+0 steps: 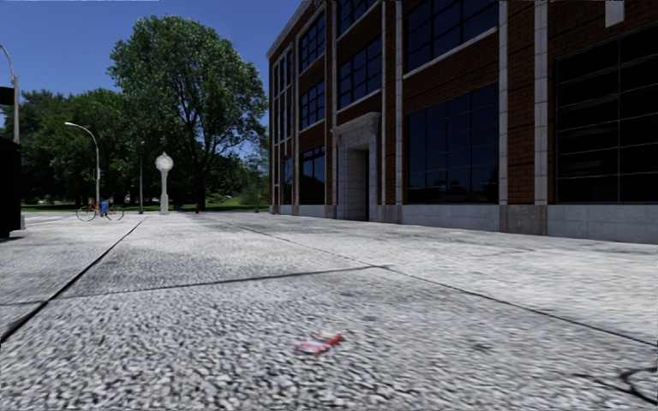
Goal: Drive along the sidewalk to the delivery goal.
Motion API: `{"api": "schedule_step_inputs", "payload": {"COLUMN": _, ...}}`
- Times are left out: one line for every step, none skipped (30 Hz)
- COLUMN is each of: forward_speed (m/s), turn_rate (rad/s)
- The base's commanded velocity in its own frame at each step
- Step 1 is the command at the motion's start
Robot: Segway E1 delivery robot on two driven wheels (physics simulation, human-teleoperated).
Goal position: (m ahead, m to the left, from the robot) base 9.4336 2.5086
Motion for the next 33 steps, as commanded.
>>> {"api": "schedule_step_inputs", "payload": {"forward_speed": 2.00, "turn_rate": 0.26}}
{"api": "schedule_step_inputs", "payload": {"forward_speed": 2.00, "turn_rate": 0.27}}
{"api": "schedule_step_inputs", "payload": {"forward_speed": 2.00, "turn_rate": 0.27}}
{"api": "schedule_step_inputs", "payload": {"forward_speed": 2.00, "turn_rate": 0.27}}
{"api": "schedule_step_inputs", "payload": {"forward_speed": 2.00, "turn_rate": 0.27}}
{"api": "schedule_step_inputs", "payload": {"forward_speed": 2.00, "turn_rate": 0.27}}
{"api": "schedule_step_inputs", "payload": {"forward_speed": 2.00, "turn_rate": 0.27}}
{"api": "schedule_step_inputs", "payload": {"forward_speed": 2.00, "turn_rate": 0.27}}
{"api": "schedule_step_inputs", "payload": {"forward_speed": 2.00, "turn_rate": 0.27}}
{"api": "schedule_step_inputs", "payload": {"forward_speed": 2.00, "turn_rate": 0.27}}
{"api": "schedule_step_inputs", "payload": {"forward_speed": 2.00, "turn_rate": 0.27}}
{"api": "schedule_step_inputs", "payload": {"forward_speed": 2.00, "turn_rate": 0.27}}
{"api": "schedule_step_inputs", "payload": {"forward_speed": 2.00, "turn_rate": 0.27}}
{"api": "schedule_step_inputs", "payload": {"forward_speed": 2.00, "turn_rate": 0.27}}
{"api": "schedule_step_inputs", "payload": {"forward_speed": 2.00, "turn_rate": 0.27}}
{"api": "schedule_step_inputs", "payload": {"forward_speed": 2.00, "turn_rate": 0.27}}
{"api": "schedule_step_inputs", "payload": {"forward_speed": 2.00, "turn_rate": 0.27}}
{"api": "schedule_step_inputs", "payload": {"forward_speed": 2.00, "turn_rate": 0.27}}
{"api": "schedule_step_inputs", "payload": {"forward_speed": 2.00, "turn_rate": 0.27}}
{"api": "schedule_step_inputs", "payload": {"forward_speed": 2.00, "turn_rate": 0.27}}
{"api": "schedule_step_inputs", "payload": {"forward_speed": 2.00, "turn_rate": 0.28}}
{"api": "schedule_step_inputs", "payload": {"forward_speed": 2.00, "turn_rate": 0.28}}
{"api": "schedule_step_inputs", "payload": {"forward_speed": 2.00, "turn_rate": 0.28}}
{"api": "schedule_step_inputs", "payload": {"forward_speed": 2.00, "turn_rate": 0.28}}
{"api": "schedule_step_inputs", "payload": {"forward_speed": 2.00, "turn_rate": 0.28}}
{"api": "schedule_step_inputs", "payload": {"forward_speed": 2.00, "turn_rate": 0.28}}
{"api": "schedule_step_inputs", "payload": {"forward_speed": 2.00, "turn_rate": 0.28}}
{"api": "schedule_step_inputs", "payload": {"forward_speed": 2.00, "turn_rate": 0.28}}
{"api": "schedule_step_inputs", "payload": {"forward_speed": 2.00, "turn_rate": 0.28}}
{"api": "schedule_step_inputs", "payload": {"forward_speed": 2.00, "turn_rate": 0.28}}
{"api": "schedule_step_inputs", "payload": {"forward_speed": 2.00, "turn_rate": 0.28}}
{"api": "schedule_step_inputs", "payload": {"forward_speed": 2.00, "turn_rate": 0.28}}
{"api": "schedule_step_inputs", "payload": {"forward_speed": 2.00, "turn_rate": 0.28}}
